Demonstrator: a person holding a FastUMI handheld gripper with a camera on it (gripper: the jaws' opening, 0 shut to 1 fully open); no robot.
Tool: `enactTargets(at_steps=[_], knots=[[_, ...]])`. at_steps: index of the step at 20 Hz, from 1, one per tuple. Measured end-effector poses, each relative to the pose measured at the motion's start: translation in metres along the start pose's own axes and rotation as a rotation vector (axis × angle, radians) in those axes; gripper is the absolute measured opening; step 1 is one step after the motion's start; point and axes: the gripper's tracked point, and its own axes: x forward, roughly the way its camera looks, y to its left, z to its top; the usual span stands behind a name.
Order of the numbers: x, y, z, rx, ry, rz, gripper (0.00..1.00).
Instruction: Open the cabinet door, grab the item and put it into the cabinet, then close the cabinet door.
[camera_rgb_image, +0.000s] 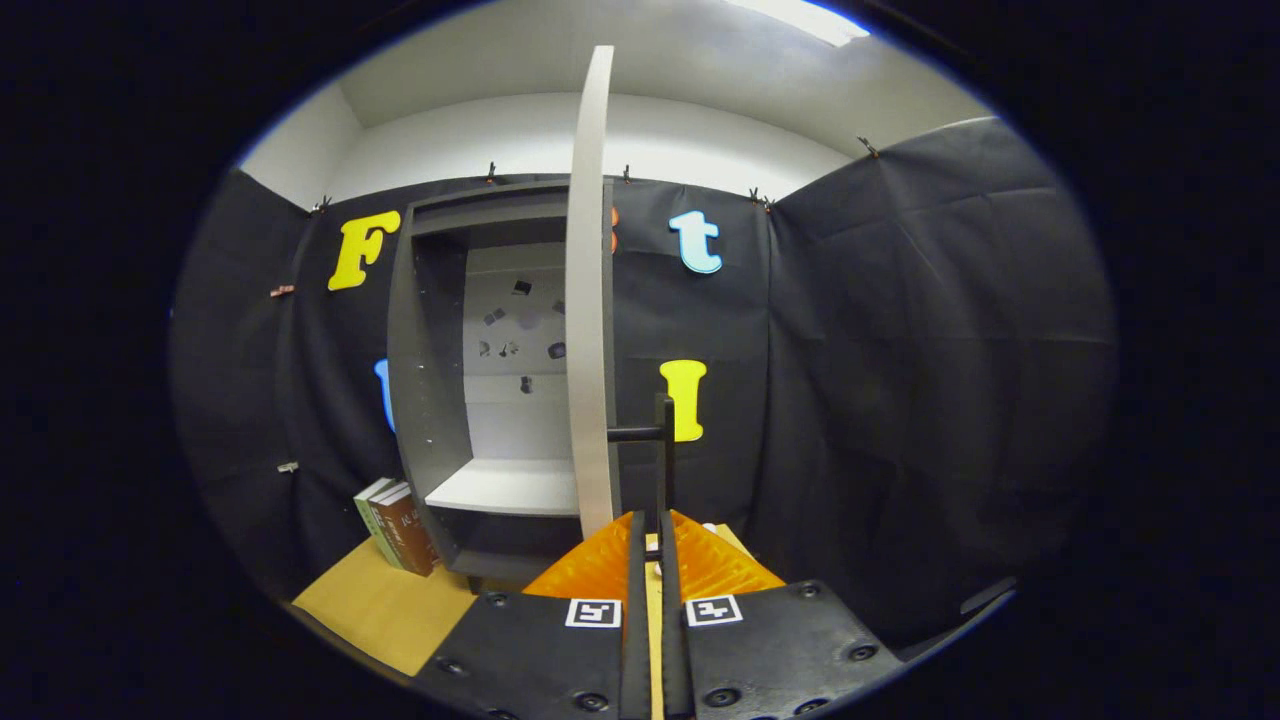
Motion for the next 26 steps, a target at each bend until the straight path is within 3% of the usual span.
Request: enactTargets(at_steps=[1,7,11,17,26], knots=[[-0.004,0.004,0.000,0.014,-0.001,0.011,0.13],[-0.019,0.036,-0.015,0.048,0.027,0.068,0.99],[-0.038,0.067,-0.057,0.006,0.181,0.196,0.99],[-0.035,0.103,-0.128,-0.023,0.366,0.272,0.99],[-0.033,0.107,-0.239,0.015,0.649,0.184,0.99]])
